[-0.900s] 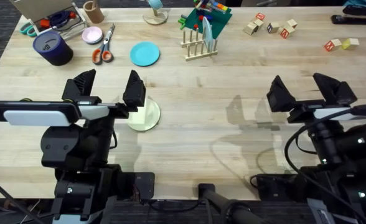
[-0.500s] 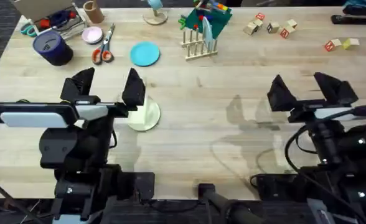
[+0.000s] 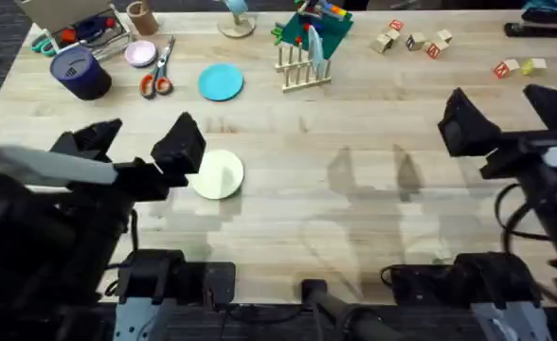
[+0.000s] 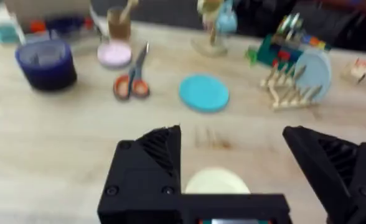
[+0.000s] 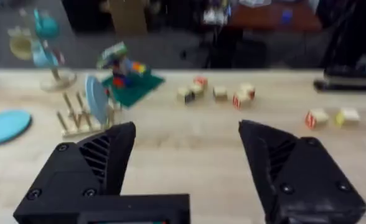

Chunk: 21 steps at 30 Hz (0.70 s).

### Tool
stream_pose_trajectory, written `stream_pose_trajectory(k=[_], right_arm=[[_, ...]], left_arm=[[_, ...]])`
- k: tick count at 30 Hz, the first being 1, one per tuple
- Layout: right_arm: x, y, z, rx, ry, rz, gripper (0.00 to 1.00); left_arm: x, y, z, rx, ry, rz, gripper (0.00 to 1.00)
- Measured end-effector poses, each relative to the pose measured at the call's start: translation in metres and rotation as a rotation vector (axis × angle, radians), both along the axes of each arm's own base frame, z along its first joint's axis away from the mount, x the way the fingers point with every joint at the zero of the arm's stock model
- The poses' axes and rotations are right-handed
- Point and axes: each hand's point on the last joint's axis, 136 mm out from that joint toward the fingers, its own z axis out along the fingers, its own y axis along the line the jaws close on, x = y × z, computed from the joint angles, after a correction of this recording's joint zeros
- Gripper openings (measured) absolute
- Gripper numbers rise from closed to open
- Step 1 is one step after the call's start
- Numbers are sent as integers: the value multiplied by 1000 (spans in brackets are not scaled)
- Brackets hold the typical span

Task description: Pick up the plates from the table one by one and place each into a slot on the dish rack.

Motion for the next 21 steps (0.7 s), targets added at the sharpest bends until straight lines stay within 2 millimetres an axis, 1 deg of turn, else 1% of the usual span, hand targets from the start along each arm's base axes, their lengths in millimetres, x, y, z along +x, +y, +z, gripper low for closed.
stream_pose_trajectory(k=[4, 9, 12, 16, 21], right_arm=[[0, 0, 0, 0, 152, 0, 995], [6, 0, -2, 2, 332, -1, 995], [11, 0, -11, 2, 451, -1, 996], [21, 0, -26, 12, 590, -6, 995], [35, 0, -39, 33, 683, -16, 993]], left_arm=[[-4, 0, -10, -29, 175, 10, 992], [6, -4, -28, -50, 379, -2, 993], [13, -9, -46, -67, 517, -21, 993], [17, -13, -72, -85, 703, -33, 993], [25, -14, -90, -92, 835, -33, 993]])
